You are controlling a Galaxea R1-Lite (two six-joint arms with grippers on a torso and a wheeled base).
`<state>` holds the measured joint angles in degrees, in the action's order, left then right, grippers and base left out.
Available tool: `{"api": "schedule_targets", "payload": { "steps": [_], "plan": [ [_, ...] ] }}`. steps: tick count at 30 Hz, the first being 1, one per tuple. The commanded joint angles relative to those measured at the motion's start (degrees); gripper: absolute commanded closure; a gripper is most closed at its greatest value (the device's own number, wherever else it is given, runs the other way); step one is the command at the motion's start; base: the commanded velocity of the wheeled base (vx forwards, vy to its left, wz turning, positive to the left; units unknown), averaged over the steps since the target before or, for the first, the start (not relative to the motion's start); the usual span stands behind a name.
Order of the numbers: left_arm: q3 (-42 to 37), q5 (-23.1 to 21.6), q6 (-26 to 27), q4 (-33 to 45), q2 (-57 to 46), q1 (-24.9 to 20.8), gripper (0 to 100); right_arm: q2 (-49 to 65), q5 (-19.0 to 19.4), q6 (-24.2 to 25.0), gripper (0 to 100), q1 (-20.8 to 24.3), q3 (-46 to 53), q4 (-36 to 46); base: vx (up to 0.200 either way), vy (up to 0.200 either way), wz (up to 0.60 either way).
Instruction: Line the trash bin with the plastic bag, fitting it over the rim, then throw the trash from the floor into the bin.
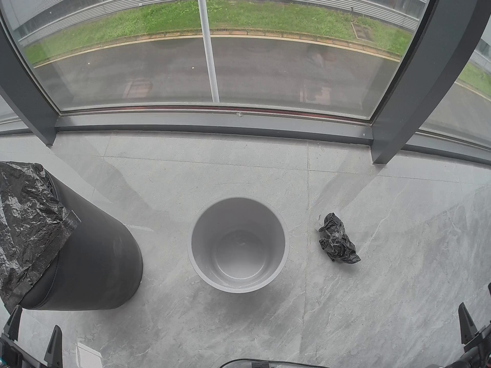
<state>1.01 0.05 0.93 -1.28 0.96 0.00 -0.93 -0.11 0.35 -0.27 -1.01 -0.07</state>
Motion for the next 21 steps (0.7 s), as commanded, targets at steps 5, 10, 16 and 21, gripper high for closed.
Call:
{"api": "schedule_targets", "payload": {
  "steps": [5,10,16,21],
  "plan": [
    [-1.01,-0.14,1.53,-0.21,-0.96,0.00,0,-1.01,0.29,-0.27,0,0.00,-5.93,-1.95,0.000,0.000,0.00],
    [-1.01,-0.84,1.80,-0.21,-0.96,0.00,0,-13.66,0.72,0.88,0,0.88,-14.54,-3.88,0.000,0.000,0.00],
    [25.36,-0.75,-10.33,2.60,14.86,-3.34,0,-30.80,2.83,0.70,0,6.51,-15.42,-18.65,0.000,0.000,0.00],
    [32.12,-1.46,2.15,11.91,22.77,-4.39,0,-44.95,2.57,0.70,0,11.69,-15.69,-32.09,0.000,0.000,0.00]
  ]
}}
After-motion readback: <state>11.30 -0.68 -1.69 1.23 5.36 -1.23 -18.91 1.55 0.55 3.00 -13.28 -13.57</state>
